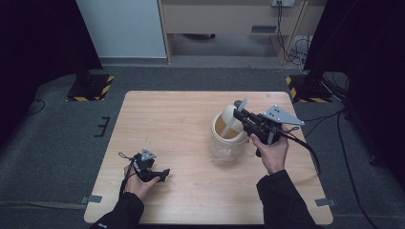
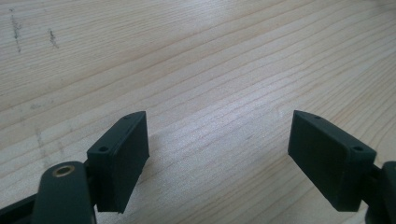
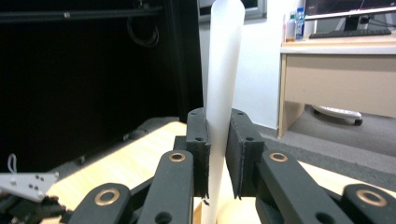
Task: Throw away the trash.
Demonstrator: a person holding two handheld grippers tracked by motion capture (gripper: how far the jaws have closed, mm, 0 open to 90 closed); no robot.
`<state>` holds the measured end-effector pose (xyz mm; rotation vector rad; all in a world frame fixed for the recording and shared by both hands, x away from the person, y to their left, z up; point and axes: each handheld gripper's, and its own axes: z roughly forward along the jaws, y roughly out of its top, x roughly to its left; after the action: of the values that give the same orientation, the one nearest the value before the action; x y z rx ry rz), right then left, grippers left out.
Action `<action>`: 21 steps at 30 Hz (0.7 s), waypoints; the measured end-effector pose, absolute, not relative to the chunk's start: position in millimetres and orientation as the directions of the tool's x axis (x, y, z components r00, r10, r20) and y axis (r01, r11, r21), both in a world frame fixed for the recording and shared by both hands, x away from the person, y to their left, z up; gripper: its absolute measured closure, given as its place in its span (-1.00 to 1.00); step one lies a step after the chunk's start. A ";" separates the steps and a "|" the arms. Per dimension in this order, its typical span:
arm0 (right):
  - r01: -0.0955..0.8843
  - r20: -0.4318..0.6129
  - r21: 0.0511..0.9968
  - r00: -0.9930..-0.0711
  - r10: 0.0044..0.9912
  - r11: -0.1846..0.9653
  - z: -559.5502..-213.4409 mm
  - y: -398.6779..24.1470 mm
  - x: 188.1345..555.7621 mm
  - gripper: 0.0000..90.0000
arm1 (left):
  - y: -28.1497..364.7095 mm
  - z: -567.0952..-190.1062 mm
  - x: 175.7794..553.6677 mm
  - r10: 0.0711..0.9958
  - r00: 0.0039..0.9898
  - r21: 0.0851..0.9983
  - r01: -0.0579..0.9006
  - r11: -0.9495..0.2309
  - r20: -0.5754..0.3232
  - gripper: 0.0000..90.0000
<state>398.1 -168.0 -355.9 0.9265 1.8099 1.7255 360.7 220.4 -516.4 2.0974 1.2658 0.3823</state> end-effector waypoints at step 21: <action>0.203 0.065 0.976 -0.623 0.779 0.082 -378.8 -196.1 379.9 -0.65 | 236.3 -511.9 357.8 0.877 0.471 0.688 0.666 -0.288 -0.089 -0.59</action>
<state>379.9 -196.1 -378.8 0.9672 1.8837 1.5716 357.8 236.3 -511.9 2.0493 1.2754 0.4043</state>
